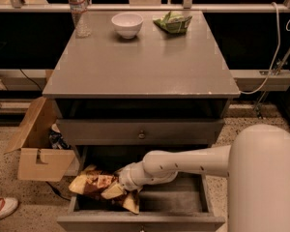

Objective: Pick brown chip bag from middle drawer and place on counter

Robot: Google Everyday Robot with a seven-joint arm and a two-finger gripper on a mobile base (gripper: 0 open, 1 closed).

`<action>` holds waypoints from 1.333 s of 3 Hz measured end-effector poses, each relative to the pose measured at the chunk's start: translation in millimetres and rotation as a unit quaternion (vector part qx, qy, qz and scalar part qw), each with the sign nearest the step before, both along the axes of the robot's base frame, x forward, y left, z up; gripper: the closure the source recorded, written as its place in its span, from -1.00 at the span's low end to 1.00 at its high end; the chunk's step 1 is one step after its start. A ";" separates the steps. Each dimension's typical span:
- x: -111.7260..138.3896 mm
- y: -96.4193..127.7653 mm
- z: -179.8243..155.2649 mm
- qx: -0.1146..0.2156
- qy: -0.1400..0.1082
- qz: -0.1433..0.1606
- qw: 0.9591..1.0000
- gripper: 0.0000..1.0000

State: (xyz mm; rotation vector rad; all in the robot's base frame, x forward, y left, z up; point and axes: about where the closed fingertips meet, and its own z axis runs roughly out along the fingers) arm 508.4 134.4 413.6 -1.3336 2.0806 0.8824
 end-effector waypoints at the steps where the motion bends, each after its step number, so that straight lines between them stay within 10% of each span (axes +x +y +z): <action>1: -1.5 -5.2 -3.1 0.032 -0.023 -0.003 0.999 0.32; 2: -42.1 -1.2 46.1 0.130 -0.081 0.057 0.987 0.92; 3: -97.6 -3.2 110.8 0.213 -0.140 0.120 0.960 1.00; 4: -126.3 -55.2 171.8 0.255 -0.204 0.123 0.937 1.00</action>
Offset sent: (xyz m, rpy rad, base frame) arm -0.0382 -0.0876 0.1083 0.4611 -0.3014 -0.0087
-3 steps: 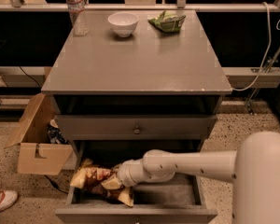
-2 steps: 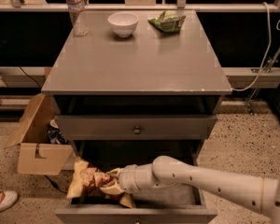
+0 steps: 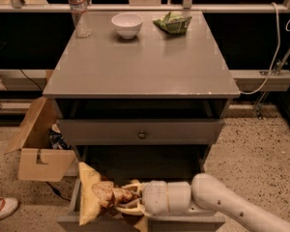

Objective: Pick brown chip bag from middle drawer and place on counter

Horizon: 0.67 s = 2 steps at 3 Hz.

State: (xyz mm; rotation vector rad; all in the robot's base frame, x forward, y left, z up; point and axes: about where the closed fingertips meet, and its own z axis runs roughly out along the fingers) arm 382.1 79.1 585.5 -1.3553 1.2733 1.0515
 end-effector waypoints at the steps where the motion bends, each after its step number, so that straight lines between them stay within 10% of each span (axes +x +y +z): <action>1: 2.8 -13.7 -5.0 -0.004 0.005 -0.021 1.000 1.00; 2: 2.6 -14.5 46.4 -0.001 -0.045 -0.017 0.999 1.00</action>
Offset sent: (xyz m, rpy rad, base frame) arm 0.0055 -0.0242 0.0908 0.0000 -0.1953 -0.0473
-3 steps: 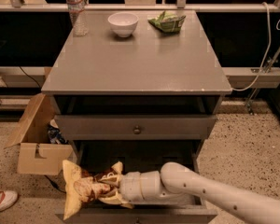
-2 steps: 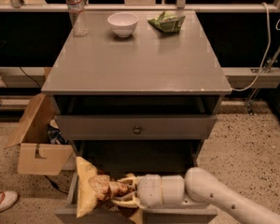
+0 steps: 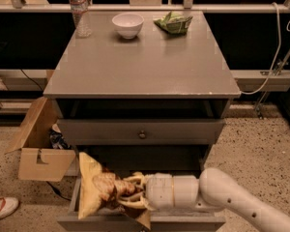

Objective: Pick brown chip bag from middle drawer and place on counter

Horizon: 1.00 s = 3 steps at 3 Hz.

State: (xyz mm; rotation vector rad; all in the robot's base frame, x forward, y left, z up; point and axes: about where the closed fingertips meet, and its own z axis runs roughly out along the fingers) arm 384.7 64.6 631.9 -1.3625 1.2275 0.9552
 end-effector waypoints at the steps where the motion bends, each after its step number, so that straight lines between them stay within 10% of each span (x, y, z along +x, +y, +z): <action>1: 11.0 -18.3 74.0 -0.020 -0.053 -0.024 0.998 1.00; 2: 35.9 -50.4 158.7 -0.045 -0.106 -0.068 0.991 1.00; 3: 35.9 -50.4 158.7 -0.045 -0.106 -0.068 0.991 1.00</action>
Offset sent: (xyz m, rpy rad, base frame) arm 0.0614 -0.0911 0.2460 -0.1271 -0.3025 -0.2352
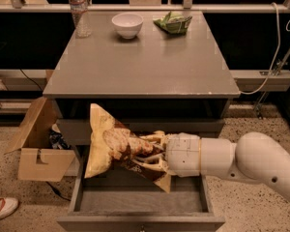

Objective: Pick brown chip bag from middle drawer and place on counter

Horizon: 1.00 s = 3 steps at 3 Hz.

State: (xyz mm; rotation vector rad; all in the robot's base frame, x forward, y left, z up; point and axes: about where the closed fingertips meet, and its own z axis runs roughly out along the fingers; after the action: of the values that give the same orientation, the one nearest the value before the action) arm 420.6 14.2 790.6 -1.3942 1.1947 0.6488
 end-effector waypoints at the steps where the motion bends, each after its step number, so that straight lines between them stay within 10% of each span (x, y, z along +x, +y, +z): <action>1: 11.6 -5.9 13.3 -0.006 -0.018 -0.012 1.000 1.00; 3: 89.0 -60.1 112.4 -0.074 -0.103 -0.103 0.987 1.00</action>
Offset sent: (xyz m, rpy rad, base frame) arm 0.0877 -0.0577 0.1125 -0.1426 -0.2214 -0.1679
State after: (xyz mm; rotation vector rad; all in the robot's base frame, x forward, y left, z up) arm 509.6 -45.9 903.0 -1.3995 1.2196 0.2684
